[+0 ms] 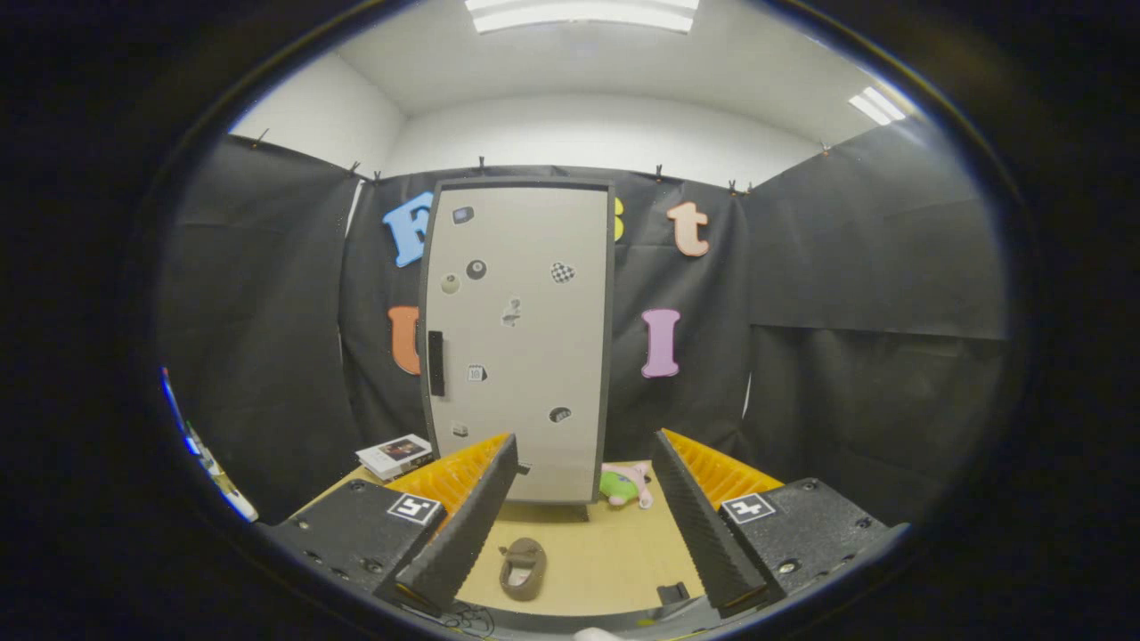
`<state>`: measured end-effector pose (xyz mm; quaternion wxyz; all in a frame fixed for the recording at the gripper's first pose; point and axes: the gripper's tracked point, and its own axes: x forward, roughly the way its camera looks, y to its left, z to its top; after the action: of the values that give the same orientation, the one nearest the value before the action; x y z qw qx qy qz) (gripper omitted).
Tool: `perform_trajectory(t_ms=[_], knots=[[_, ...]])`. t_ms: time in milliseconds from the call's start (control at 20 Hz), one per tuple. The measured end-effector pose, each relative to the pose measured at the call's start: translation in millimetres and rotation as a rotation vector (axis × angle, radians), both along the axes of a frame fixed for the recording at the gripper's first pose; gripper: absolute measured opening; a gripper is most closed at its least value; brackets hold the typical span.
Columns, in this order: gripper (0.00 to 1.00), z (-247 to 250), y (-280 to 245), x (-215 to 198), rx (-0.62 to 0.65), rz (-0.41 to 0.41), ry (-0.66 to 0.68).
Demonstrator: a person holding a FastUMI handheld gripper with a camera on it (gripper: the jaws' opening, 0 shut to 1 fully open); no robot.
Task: Open the shoe cabinet door, grab the shoes and put them into the shoe cabinet, then close the shoe cabinet door.
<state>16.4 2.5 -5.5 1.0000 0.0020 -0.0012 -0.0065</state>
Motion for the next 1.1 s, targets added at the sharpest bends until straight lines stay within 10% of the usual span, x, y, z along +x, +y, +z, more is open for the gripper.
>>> perform_trajectory(t_ms=[1100], knots=[[1.00, -11, 227, 300, -0.020, 0.301, 0.009]])
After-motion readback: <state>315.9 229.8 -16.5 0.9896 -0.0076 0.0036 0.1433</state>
